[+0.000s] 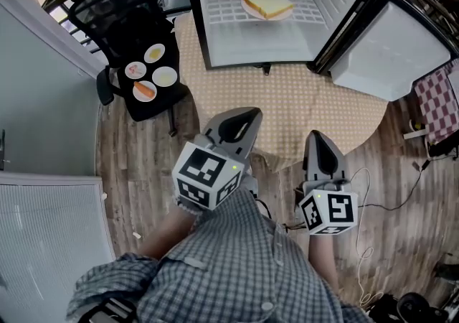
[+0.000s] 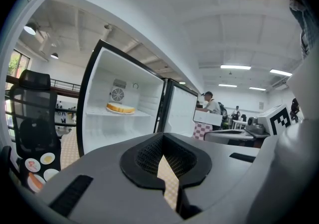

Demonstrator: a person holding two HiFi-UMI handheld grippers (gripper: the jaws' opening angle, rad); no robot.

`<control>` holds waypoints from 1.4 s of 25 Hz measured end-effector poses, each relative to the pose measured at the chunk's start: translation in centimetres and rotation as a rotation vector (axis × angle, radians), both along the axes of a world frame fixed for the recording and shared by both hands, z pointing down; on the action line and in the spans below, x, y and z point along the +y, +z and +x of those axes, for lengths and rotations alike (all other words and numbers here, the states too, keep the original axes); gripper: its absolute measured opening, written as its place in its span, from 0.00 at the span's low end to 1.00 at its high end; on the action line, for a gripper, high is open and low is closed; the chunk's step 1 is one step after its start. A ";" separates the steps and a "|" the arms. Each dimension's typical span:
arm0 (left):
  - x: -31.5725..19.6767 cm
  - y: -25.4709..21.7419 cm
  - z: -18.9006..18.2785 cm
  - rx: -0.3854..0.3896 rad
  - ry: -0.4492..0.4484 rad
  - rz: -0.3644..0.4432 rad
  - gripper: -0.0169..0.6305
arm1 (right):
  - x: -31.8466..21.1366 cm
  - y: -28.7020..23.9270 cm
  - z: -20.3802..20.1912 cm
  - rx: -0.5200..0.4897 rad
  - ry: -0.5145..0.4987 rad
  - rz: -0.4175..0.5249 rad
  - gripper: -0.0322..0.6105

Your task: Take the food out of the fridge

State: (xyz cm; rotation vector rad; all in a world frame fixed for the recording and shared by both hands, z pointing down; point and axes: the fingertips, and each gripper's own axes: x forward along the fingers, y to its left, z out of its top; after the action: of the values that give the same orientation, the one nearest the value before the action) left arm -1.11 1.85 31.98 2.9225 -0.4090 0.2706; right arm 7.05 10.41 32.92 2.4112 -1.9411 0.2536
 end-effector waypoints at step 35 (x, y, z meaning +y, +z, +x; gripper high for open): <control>-14.0 0.7 9.6 0.043 -0.065 -0.074 0.03 | -13.5 0.3 9.1 0.032 -0.052 -0.045 0.07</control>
State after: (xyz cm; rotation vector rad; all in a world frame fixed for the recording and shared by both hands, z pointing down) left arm 8.47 -12.20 32.65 2.8317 -0.4755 0.2094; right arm 16.18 -3.12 33.23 2.3190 -1.9589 0.2523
